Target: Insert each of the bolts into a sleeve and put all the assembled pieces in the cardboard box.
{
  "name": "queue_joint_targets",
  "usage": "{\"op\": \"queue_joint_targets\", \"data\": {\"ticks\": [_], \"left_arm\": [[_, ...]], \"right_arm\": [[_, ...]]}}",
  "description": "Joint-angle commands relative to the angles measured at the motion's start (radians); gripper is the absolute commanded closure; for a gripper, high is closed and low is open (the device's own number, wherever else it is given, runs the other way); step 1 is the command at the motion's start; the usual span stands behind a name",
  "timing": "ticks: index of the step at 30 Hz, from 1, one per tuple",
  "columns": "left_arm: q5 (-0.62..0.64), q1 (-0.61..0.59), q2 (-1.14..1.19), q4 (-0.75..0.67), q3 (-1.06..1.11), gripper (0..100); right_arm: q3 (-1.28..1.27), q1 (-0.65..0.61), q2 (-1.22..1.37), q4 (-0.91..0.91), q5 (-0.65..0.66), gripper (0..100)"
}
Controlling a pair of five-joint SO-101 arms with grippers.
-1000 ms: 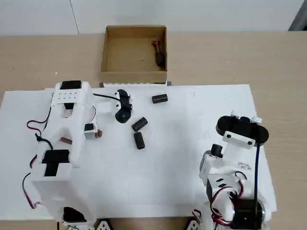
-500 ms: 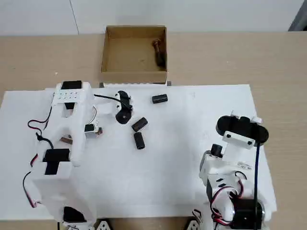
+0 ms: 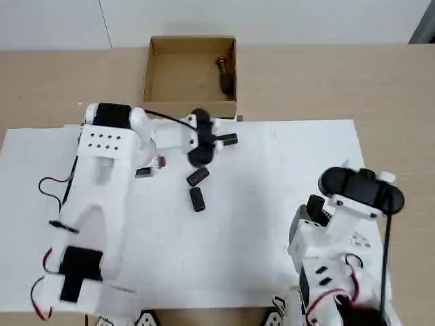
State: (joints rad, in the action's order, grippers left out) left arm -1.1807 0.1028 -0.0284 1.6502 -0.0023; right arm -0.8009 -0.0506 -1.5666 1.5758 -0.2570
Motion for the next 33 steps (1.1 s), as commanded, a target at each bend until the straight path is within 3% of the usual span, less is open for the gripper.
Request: {"op": "queue_joint_targets", "data": {"ticks": [1,5,7,12,16,21,33], "left_arm": [[0.249,0.075,-0.133,0.002,-0.056,99],[0.571,0.155,-0.221,-0.041,-0.061,99],[0.672,0.176,-0.273,-0.074,-0.061,99],[0.756,0.203,-0.425,-0.196,-0.054,99],[0.911,0.198,-0.542,-0.345,0.022,99],[1.085,0.203,-0.703,-0.433,0.271,99],[1.312,0.175,-1.350,-0.706,0.929,99]], "right_arm": [[0.072,0.007,0.007,0.028,0.021,99.5],[0.077,0.008,0.001,0.041,0.061,99.5],[0.077,0.008,0.001,0.038,0.081,99.5],[0.077,0.010,0.001,0.021,0.130,99.5],[0.071,0.004,0.001,-0.015,0.135,99.5],[0.037,0.002,0.001,-0.077,0.135,99.5],[-0.127,-0.044,-0.008,-0.232,0.132,99.5]]}}
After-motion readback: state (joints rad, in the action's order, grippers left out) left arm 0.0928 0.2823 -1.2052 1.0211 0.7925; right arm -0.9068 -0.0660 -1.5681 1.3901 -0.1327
